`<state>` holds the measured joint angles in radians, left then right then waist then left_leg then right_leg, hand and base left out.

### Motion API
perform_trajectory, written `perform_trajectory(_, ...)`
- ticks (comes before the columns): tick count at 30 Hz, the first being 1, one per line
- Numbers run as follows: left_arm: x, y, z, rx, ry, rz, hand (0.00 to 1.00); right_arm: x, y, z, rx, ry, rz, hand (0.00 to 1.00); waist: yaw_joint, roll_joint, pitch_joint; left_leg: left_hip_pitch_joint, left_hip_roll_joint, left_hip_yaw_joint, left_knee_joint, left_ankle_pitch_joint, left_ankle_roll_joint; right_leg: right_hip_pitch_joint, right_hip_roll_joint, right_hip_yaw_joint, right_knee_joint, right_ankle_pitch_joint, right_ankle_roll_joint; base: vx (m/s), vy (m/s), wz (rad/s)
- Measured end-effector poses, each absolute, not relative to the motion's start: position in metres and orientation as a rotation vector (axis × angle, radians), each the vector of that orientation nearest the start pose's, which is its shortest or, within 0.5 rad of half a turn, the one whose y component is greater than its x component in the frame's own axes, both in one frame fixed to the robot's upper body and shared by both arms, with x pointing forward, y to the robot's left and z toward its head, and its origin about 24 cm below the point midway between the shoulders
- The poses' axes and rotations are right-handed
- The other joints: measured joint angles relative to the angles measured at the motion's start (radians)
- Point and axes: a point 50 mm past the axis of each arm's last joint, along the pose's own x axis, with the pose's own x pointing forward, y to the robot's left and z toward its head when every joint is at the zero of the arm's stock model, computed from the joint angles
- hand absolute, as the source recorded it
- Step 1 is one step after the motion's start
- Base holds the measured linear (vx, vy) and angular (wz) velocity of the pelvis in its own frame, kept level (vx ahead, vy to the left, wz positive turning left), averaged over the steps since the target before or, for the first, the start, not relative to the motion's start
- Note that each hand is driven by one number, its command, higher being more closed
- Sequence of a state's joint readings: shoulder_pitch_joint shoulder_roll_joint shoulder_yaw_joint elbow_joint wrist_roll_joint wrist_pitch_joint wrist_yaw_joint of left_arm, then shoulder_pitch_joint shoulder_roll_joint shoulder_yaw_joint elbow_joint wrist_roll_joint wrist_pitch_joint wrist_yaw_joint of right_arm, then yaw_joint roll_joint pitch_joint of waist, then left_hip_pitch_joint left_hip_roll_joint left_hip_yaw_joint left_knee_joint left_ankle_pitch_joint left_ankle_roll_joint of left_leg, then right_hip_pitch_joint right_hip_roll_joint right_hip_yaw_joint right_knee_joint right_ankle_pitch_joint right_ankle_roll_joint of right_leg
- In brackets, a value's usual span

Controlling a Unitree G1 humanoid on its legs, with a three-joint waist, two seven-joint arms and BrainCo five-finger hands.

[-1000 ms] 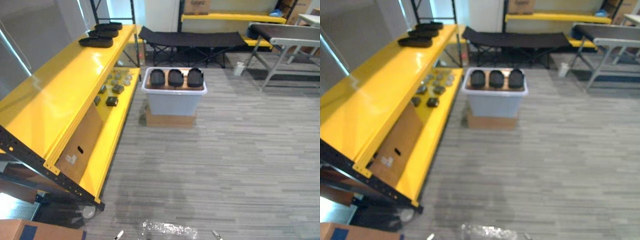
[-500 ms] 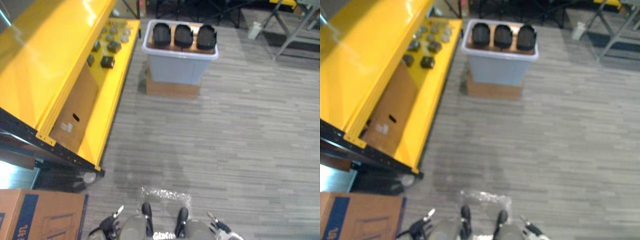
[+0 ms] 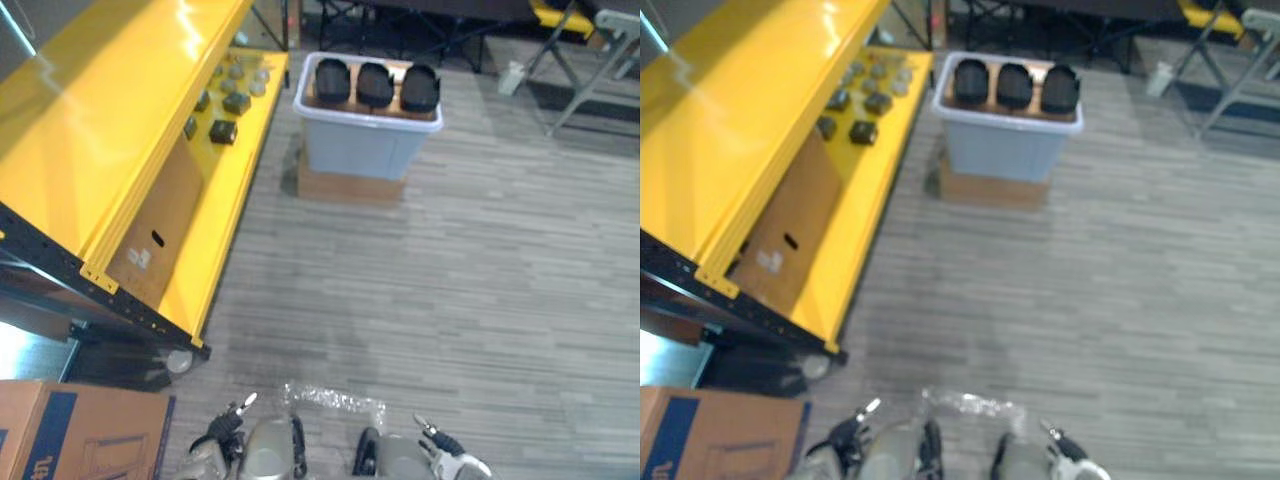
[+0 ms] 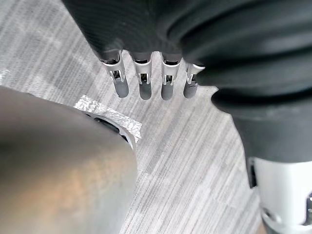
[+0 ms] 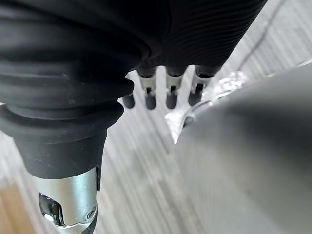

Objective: Walk over and take plastic housings, then place them on the shelf

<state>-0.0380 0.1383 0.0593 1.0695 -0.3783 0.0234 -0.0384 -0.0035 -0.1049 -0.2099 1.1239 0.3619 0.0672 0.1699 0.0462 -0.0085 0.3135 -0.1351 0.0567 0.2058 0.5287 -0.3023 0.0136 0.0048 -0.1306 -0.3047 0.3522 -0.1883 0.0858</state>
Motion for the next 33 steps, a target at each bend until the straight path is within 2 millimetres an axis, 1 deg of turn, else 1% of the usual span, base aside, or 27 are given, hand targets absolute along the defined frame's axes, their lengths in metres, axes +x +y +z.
perform_trajectory(3,0.131,0.207,-0.151,-0.269,1.020,0.279,0.00,0.108,-0.206,-0.160,0.422,1.086,-0.273,0.00,0.001,0.009,-0.006,0.034,0.004,-0.001,-0.008,0.001,0.002,0.035,0.007,0.001,-0.018,0.004,0.000,-0.04,-0.006,-0.01)
perform_trajectory(6,0.108,0.209,-0.158,-0.260,1.078,0.308,0.00,0.098,-0.205,-0.163,0.390,1.133,-0.274,0.00,0.003,0.017,-0.074,0.047,0.003,0.006,-0.037,0.005,0.007,0.050,0.013,0.004,-0.059,0.018,0.007,0.01,0.018,-0.07)
perform_trajectory(8,0.095,0.210,-0.161,-0.255,1.116,0.329,0.00,0.096,-0.207,-0.163,0.390,1.144,-0.291,0.00,0.003,0.020,-0.090,0.044,0.004,0.012,-0.040,0.004,0.007,0.049,0.017,0.008,-0.074,0.027,0.002,0.03,0.027,-0.08)
perform_trajectory(9,0.093,0.210,-0.161,-0.255,1.123,0.331,0.00,0.096,-0.207,-0.163,0.394,1.143,-0.301,0.00,0.003,0.020,-0.090,0.042,0.005,0.014,-0.038,0.002,0.009,0.046,0.017,0.009,-0.072,0.027,0.002,0.02,0.046,-0.05)
perform_trajectory(10,0.086,0.211,-0.163,-0.242,1.152,0.327,0.00,0.096,-0.208,-0.163,0.423,1.134,-0.336,0.00,0.002,0.018,-0.093,0.012,0.005,0.014,-0.006,-0.018,0.027,0.004,0.004,0.010,-0.014,-0.002,0.015,0.02,0.044,-0.01)
perform_trajectory(12,0.083,0.212,-0.164,-0.237,1.174,0.328,0.00,0.095,-0.209,-0.163,0.444,1.128,-0.365,0.00,0.000,0.012,-0.088,-0.005,0.005,0.011,0.032,-0.044,0.038,-0.026,-0.011,0.017,0.071,-0.028,0.023,0.03,0.042,0.03)
perform_trajectory(13,0.080,0.212,-0.164,-0.239,1.187,0.334,0.00,0.093,-0.209,-0.164,0.482,1.125,-0.394,0.00,0.000,0.008,-0.079,0.001,0.011,0.008,0.057,-0.064,0.039,-0.060,-0.021,0.042,0.179,-0.033,0.025,0.05,0.047,0.02)
perform_trajectory(14,0.077,0.214,-0.165,-0.237,1.194,0.338,0.00,0.091,-0.208,-0.164,0.516,1.118,-0.419,0.00,-0.002,0.001,-0.073,0.017,0.017,0.008,0.065,-0.076,0.044,-0.087,-0.025,0.062,0.247,-0.043,0.020,0.09,0.011,0.01)
perform_trajectory(15,0.071,0.215,-0.166,-0.237,1.210,0.347,0.00,0.084,-0.206,-0.166,0.550,1.137,-0.441,0.00,-0.003,-0.006,-0.072,0.043,0.022,0.003,0.067,-0.091,0.037,-0.089,-0.024,0.069,0.261,-0.054,0.007,0.09,-0.030,0.03)
perform_trajectory(16,0.069,0.217,-0.166,-0.240,1.213,0.355,0.00,0.079,-0.206,-0.167,0.561,1.152,-0.450,0.00,-0.003,-0.013,-0.076,0.050,0.028,0.001,0.067,-0.096,0.036,-0.086,-0.019,0.071,0.241,-0.054,0.008,0.09,-0.103,0.08)
perform_trajectory(17,0.069,0.217,-0.165,-0.246,1.210,0.361,0.00,0.068,-0.206,-0.169,0.582,1.180,-0.468,0.00,-0.003,-0.021,-0.080,0.061,0.040,-0.005,0.066,-0.105,0.027,-0.090,0.000,0.088,0.169,-0.051,0.011,0.10,-0.136,0.08)
perform_trajectory(18,0.071,0.218,-0.165,-0.247,1.204,0.366,0.00,0.053,-0.204,-0.172,0.616,1.209,-0.488,0.00,-0.003,-0.024,-0.079,0.067,0.050,-0.007,0.065,-0.118,0.028,-0.099,0.015,0.106,0.083,-0.041,0.024,0.11,-0.165,0.05)
perform_trajectory(19,0.072,0.217,-0.165,-0.233,1.204,0.358,0.00,0.043,-0.201,-0.174,0.651,1.226,-0.508,0.00,-0.008,-0.021,-0.078,0.067,0.060,-0.013,0.065,-0.126,0.025,-0.117,0.022,0.118,0.052,-0.010,0.026,0.10,-0.129,0.03)
perform_trajectory(20,0.073,0.217,-0.165,-0.232,1.202,0.356,0.00,0.034,-0.200,-0.175,0.685,1.239,-0.532,0.00,-0.012,-0.016,-0.080,0.066,0.066,-0.017,0.064,-0.131,0.022,-0.124,0.024,0.118,0.036,0.005,0.027,0.10,-0.099,0.03)
perform_trajectory(21,0.076,0.215,-0.165,-0.248,1.192,0.363,0.00,0.019,-0.198,-0.176,0.734,1.261,-0.570,0.00,-0.019,-0.009,-0.083,0.068,0.081,-0.025,0.065,-0.141,0.012,-0.138,0.029,0.118,0.006,0.029,0.024,0.13,-0.087,-0.04)
perform_trajectory(22,0.078,0.216,-0.164,-0.269,1.178,0.385,0.00,0.004,-0.195,-0.176,0.762,1.286,-0.594,0.00,-0.023,-0.002,-0.081,0.073,0.105,-0.026,0.066,-0.153,-0.009,-0.147,0.038,0.118,-0.017,0.058,0.017,0.15,-0.089,-0.09)
perform_trajectory(23,0.080,0.217,-0.164,-0.280,1.170,0.398,0.00,-0.001,-0.193,-0.176,0.752,1.306,-0.587,0.00,-0.026,0.000,-0.080,0.078,0.117,-0.027,0.067,-0.160,-0.022,-0.145,0.044,0.118,-0.028,0.080,0.015,0.20,-0.099,-0.17)
perform_trajectory(24,0.085,0.218,-0.162,-0.295,1.142,0.414,0.00,-0.013,-0.186,-0.177,0.748,1.351,-0.559,0.00,-0.029,0.001,-0.081,0.095,0.139,-0.026,0.068,-0.174,-0.046,-0.135,0.053,0.098,-0.029,0.125,0.001,0.27,-0.130,-0.09)
perform_trajectory(25,0.093,0.215,-0.161,-0.306,1.111,0.410,0.00,-0.019,-0.182,-0.177,0.763,1.366,-0.550,0.00,-0.035,0.008,-0.080,0.122,0.161,-0.028,0.051,-0.174,-0.068,-0.127,0.064,0.078,0.017,0.095,-0.019,0.31,-0.143,-0.05)
perform_trajectory(26,0.097,0.215,-0.159,-0.309,1.097,0.412,0.00,-0.022,-0.182,-0.177,0.753,1.378,-0.545,0.00,-0.036,0.010,-0.080,0.139,0.160,-0.026,0.035,-0.172,-0.072,-0.137,0.060,0.078,0.059,0.069,-0.024,0.37,-0.185,0.08)
perform_trajectory(27,0.107,0.210,-0.157,-0.315,1.068,0.401,0.00,-0.023,-0.180,-0.177,0.734,1.393,-0.531,0.00,-0.038,0.015,-0.081,0.159,0.157,-0.027,0.014,-0.174,-0.077,-0.155,0.048,0.078,0.133,0.033,-0.029,0.87,-0.317,0.39)
perform_trajectory(28,0.105,0.182,-0.162,-0.408,1.077,0.440,0.00,-0.022,-0.212,-0.174,0.487,1.389,-0.545,0.00,-0.063,0.085,-0.131,0.063,0.188,-0.078,0.339,-0.110,-0.098,-0.129,0.029,0.055,0.288,-0.165,-0.050,0.95,-0.276,0.44)
perform_trajectory(29,0.102,0.180,-0.163,-0.410,1.091,0.450,0.00,-0.014,-0.220,-0.173,0.442,1.347,-0.560,0.00,-0.061,0.094,-0.135,0.022,0.176,-0.110,0.449,-0.054,-0.119,-0.070,0.025,0.059,0.240,-0.164,-0.050,0.94,-0.169,0.52)
perform_trajectory(30,0.099,0.180,-0.163,-0.412,1.090,0.455,0.00,-0.016,-0.227,-0.171,0.410,1.341,-0.577,0.00,-0.056,0.090,-0.133,-0.015,0.163,-0.104,0.495,-0.067,-0.111,-0.011,0.010,0.062,0.199,-0.161,-0.045,0.42,0.078,0.32)
perform_trajectory(31,0.096,0.182,-0.163,-0.414,1.093,0.465,0.00,-0.012,-0.231,-0.171,0.387,1.330,-0.571,0.00,-0.056,0.087,-0.133,-0.059,0.145,-0.093,0.514,-0.073,-0.099,0.022,0.002,0.070,0.170,-0.158,-0.040,0.38,0.128,0.44)
perform_trajectory(32,0.093,0.187,-0.162,-0.451,1.077,0.507,0.00,-0.005,-0.238,-0.169,0.351,1.309,-0.570,0.00,-0.046,0.089,-0.133,-0.143,0.137,-0.079,0.516,-0.085,-0.072,0.070,-0.001,0.059,0.112,-0.159,-0.037,0.30,0.140,0.41)
perform_trajectory(33,0.092,0.189,-0.161,-0.466,1.065,0.525,0.00,-0.003,-0.242,-0.168,0.298,1.318,-0.536,0.00,-0.038,0.084,-0.131,-0.191,0.119,-0.079,0.494,-0.084,-0.072,0.097,-0.001,0.060,0.065,-0.174,-0.040,0.31,0.197,0.45)
